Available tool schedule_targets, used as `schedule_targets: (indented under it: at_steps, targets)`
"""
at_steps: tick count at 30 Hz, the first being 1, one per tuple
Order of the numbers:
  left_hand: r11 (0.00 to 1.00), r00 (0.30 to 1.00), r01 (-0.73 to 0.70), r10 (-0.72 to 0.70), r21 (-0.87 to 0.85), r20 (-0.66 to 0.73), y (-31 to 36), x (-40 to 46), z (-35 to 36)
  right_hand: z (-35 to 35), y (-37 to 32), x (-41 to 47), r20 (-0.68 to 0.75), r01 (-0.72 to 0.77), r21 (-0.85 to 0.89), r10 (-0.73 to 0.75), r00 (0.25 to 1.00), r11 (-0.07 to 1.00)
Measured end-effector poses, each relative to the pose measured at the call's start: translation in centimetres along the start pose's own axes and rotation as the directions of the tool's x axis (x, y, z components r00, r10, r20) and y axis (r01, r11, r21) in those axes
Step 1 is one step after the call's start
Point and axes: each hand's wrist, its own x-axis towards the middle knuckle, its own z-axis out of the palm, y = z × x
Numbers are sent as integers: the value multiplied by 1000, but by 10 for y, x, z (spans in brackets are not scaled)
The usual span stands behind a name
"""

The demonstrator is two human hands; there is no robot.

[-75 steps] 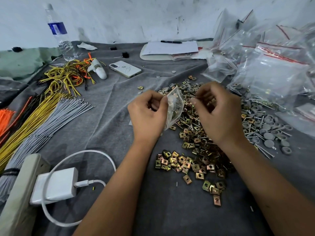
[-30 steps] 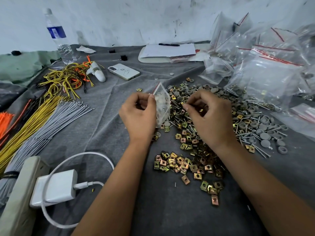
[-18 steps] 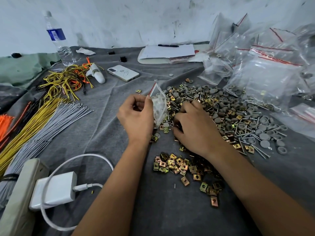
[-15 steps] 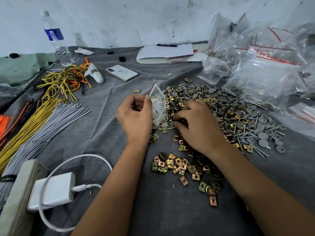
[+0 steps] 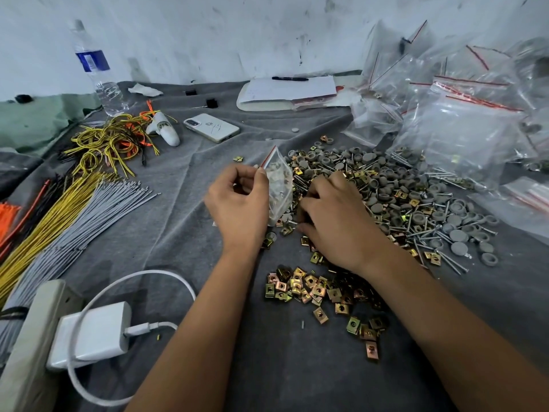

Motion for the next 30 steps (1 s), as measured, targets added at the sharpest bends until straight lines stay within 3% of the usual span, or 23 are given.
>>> schedule_targets:
  at_steps: [4,6,8,10,14,18,25,30]
  targets:
    - [1000,1000,-12,12,9,-3,0,0,0,4,1,-3,-47,-12,-15,11,999,1000]
    - [1000,1000,-28,28,8,0,0,0,1,0,4,-3,-132,-63,149,83,988,987]
    - [998,998,-56,56,15,24,1,-2,1,-6,8,-2,-206,-95,380,184,961,920]
    - [994,993,-98,95,42,69,1,-5,2,-10,11,-1,-265,-79,500,239,934,862]
    - [961,955,-243,213,132,206,-3,-6,4,-15,9,-2,-407,50,513,191,893,857]
    - [933,925,-325,278,158,261,-4,-8,6,-13,8,-2,-378,106,424,70,923,900]
    - [973,952,-209,180,98,246,-5,-8,8,-14,9,-1,-430,153,448,63,901,881]
    - [991,971,-118,103,57,214,-4,-8,9,-19,8,-2,-535,171,523,166,828,835]
